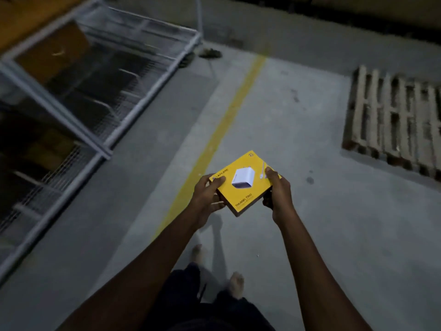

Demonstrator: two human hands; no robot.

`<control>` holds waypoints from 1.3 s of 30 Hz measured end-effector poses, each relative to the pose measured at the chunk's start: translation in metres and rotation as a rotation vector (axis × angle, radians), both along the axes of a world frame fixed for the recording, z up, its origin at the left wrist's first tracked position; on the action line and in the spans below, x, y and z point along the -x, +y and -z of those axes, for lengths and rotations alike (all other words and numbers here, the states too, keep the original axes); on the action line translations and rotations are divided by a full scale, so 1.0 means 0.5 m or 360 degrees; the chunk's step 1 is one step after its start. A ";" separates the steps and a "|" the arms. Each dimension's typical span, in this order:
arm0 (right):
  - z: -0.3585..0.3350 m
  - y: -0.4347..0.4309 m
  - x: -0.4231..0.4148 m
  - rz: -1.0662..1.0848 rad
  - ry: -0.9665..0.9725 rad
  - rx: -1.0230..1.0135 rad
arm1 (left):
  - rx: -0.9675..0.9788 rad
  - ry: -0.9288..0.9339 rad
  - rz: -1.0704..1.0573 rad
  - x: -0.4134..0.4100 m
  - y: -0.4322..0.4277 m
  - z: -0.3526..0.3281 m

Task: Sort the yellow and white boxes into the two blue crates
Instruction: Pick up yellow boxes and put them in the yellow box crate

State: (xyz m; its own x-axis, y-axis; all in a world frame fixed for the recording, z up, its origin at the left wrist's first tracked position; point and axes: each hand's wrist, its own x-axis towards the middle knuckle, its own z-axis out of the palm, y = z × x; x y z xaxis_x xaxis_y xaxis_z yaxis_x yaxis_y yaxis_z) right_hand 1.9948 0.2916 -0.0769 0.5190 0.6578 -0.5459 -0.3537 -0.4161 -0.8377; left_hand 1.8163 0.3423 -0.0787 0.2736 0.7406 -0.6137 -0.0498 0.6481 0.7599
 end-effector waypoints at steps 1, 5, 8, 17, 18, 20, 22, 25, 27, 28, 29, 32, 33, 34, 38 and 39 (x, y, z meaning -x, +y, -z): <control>-0.013 0.015 0.022 -0.0094 -0.0001 -0.0023 | 0.0020 -0.0062 -0.0128 0.025 -0.007 -0.012; -0.060 0.068 0.148 -0.0433 0.0038 -0.0090 | 0.0046 -0.0294 -0.0623 0.143 -0.033 -0.048; -0.089 0.087 0.280 -0.0720 0.0056 -0.0124 | -0.0043 -0.0309 -0.0915 0.254 -0.053 -0.064; -0.154 0.047 0.738 -0.1551 -0.0087 -0.0221 | -0.0463 -0.0161 -0.1527 0.707 -0.162 -0.109; -0.160 0.039 0.798 -0.1613 -0.0100 -0.0245 | -0.0491 -0.0138 -0.1583 0.765 -0.178 -0.113; -0.172 0.018 0.930 -0.1711 -0.0116 -0.0285 | -0.0531 -0.0083 -0.1697 0.887 -0.216 -0.127; -0.181 -0.005 1.065 -0.1801 -0.0115 -0.0312 | -0.0591 0.0010 -0.1799 1.009 -0.257 -0.144; -0.184 -0.037 1.255 -0.1992 -0.0156 -0.0406 | -0.0693 0.0104 -0.1923 1.181 -0.332 -0.170; -0.189 -0.064 1.363 -0.2154 -0.0180 -0.0468 | -0.0687 0.0179 -0.2002 1.273 -0.391 -0.191; -0.193 -0.078 1.411 -0.2228 -0.0173 -0.0497 | -0.0679 0.0219 -0.2040 1.315 -0.419 -0.198; -0.197 -0.093 1.457 -0.2286 -0.0159 -0.0537 | -0.0665 0.0258 -0.2063 1.354 -0.445 -0.208; -0.199 -0.128 1.571 -0.2442 -0.0210 -0.0707 | -0.0597 0.0298 -0.2085 1.458 -0.506 -0.227; -0.193 -0.138 1.608 -0.2516 -0.0298 -0.0789 | -0.0569 0.0308 -0.2113 1.493 -0.525 -0.227; -0.187 -0.146 1.641 -0.2590 -0.0403 -0.0884 | -0.0534 0.0337 -0.2156 1.524 -0.543 -0.228; -0.175 -0.176 1.782 -0.2936 -0.0690 -0.1271 | -0.0312 0.0474 -0.2407 1.632 -0.608 -0.234; -0.179 -0.183 1.818 -0.3028 -0.0740 -0.1333 | -0.0275 0.0495 -0.2408 1.658 -0.619 -0.234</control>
State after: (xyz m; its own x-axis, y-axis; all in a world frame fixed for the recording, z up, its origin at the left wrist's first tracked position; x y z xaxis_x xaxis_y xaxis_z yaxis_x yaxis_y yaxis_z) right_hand 1.0857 0.2000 0.0124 -0.9293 0.3688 0.0211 0.1785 0.4983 -0.8484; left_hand 0.9873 0.0327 0.0385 -0.8850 0.2642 -0.3834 -0.3851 0.0476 0.9216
